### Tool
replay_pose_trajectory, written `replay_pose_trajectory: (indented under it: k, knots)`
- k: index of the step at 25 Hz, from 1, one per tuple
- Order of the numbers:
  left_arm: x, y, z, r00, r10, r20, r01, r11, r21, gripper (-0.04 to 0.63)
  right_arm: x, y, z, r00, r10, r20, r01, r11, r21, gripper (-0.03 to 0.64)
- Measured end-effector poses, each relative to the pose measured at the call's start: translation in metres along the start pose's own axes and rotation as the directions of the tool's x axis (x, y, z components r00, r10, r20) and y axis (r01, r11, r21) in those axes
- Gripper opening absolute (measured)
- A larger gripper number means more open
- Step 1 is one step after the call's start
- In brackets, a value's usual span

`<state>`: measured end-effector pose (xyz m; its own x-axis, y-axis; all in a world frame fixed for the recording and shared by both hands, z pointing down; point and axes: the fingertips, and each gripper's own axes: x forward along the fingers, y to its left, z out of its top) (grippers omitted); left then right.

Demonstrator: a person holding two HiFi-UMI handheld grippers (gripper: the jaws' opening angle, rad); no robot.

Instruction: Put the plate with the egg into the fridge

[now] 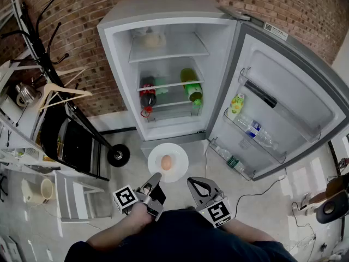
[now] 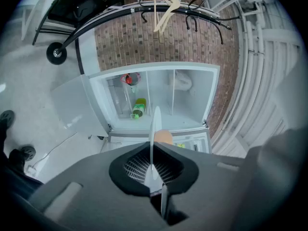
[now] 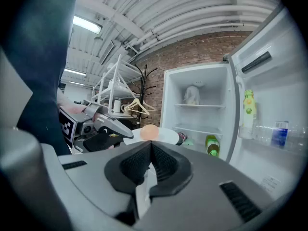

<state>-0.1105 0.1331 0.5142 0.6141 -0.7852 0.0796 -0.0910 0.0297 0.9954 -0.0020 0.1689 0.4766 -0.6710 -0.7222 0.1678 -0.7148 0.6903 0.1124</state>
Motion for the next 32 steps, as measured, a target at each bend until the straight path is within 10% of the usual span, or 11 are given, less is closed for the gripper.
replay_pose_trajectory:
  k: [32]
  knots:
    - [0.052, 0.016, -0.014, 0.988, 0.035, 0.149, -0.031, 0.999, -0.026, 0.014, -0.006, -0.065, -0.027, 0.994, 0.106, 0.025, -0.105, 0.994, -0.004, 0.009]
